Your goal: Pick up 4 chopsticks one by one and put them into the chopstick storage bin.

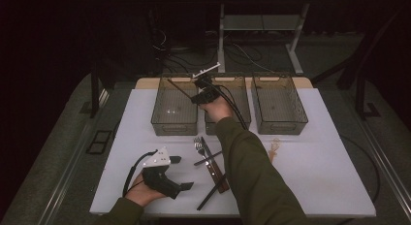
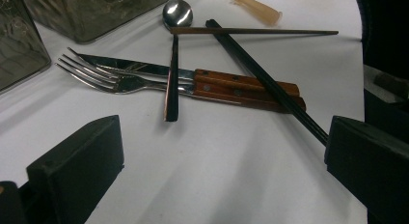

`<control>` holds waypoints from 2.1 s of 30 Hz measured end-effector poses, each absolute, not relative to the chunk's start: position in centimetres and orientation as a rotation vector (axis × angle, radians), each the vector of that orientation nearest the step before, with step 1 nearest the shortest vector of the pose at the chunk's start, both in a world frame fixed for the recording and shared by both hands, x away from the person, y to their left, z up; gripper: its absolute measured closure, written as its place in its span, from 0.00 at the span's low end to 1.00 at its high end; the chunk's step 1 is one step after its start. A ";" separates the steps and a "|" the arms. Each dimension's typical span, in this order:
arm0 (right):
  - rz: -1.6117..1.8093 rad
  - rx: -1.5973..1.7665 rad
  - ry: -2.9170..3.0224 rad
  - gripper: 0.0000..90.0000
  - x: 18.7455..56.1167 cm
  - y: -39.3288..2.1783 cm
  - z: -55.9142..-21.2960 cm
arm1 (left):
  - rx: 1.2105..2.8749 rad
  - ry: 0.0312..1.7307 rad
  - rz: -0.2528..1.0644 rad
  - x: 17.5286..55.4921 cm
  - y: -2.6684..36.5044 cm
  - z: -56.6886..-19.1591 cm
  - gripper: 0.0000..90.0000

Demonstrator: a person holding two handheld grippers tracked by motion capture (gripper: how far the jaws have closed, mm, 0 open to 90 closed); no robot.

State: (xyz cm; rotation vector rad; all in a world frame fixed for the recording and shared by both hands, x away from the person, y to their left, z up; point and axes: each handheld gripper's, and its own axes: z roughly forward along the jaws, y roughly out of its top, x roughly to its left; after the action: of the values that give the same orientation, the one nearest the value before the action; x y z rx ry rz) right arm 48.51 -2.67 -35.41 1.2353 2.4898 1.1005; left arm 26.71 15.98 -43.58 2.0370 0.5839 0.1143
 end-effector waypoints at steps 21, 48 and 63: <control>0.993 1.284 2.480 0.80 50.6 1.9 -36.5 | 2.034 0.571 0.110 26.7 15.8 -43.5 0.00; 1.140 1.120 2.516 0.39 46.2 -3.7 -33.8 | 2.020 0.578 0.108 26.8 16.0 -43.5 0.00; 1.263 1.058 2.507 0.35 42.5 -9.8 -34.5 | 2.025 0.585 0.125 26.8 16.0 -43.5 0.00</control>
State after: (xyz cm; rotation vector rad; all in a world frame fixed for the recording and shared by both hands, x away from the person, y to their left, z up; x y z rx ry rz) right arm 42.54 -9.79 -34.45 1.0583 2.5072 1.2626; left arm 26.76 15.97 -43.53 2.0245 0.5847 0.1252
